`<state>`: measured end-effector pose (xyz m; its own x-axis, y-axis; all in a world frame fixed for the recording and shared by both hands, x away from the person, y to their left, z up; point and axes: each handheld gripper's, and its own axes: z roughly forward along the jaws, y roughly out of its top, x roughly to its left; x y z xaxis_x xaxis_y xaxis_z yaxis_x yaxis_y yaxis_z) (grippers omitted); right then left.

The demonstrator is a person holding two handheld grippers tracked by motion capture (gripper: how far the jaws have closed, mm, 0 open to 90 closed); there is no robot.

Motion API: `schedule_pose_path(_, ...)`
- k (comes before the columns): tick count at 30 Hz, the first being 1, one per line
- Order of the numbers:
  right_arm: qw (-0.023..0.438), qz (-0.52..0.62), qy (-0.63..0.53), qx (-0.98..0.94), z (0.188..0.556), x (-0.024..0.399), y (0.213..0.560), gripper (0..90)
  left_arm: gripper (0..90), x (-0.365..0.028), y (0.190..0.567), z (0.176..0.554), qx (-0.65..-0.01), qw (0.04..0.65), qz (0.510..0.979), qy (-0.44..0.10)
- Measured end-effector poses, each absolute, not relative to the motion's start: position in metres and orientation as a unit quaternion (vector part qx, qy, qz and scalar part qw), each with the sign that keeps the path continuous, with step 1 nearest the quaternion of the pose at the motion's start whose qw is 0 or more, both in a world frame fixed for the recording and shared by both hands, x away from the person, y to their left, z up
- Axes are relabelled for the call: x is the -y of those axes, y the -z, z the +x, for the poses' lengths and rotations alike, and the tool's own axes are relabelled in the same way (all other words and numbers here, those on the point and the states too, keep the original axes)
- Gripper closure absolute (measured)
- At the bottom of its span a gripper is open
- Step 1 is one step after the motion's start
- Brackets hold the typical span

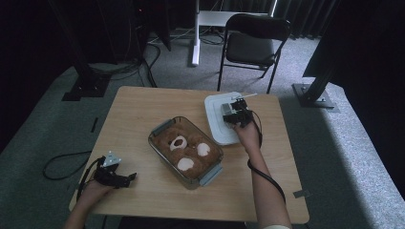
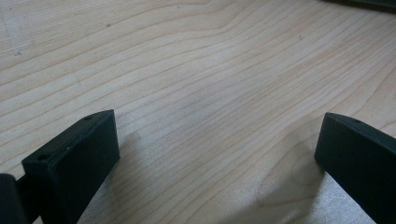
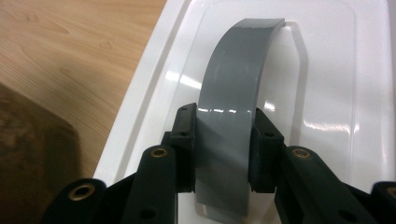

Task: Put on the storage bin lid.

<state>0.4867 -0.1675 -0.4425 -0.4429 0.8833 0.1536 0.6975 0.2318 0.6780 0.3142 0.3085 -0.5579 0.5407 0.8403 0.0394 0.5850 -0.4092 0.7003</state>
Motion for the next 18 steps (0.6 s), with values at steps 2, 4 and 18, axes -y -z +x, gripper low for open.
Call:
schedule_pose_path(2,0.137,0.508,-0.358,-0.771,0.483,0.172,0.435,68.2,0.3,-0.309,0.558,0.314,-0.437,0.323,0.816,-0.197)
schedule_pose_path(4,0.142,0.503,-0.367,-0.769,0.479,0.175,0.427,68.3,0.3,-0.308,0.558,0.314,-0.437,0.323,0.816,-0.197)
schedule_pose_path(18,0.152,0.43,-0.42,-0.785,0.433,0.158,0.387,68.3,0.3,-0.308,0.558,0.314,-0.437,0.323,0.816,-0.197)
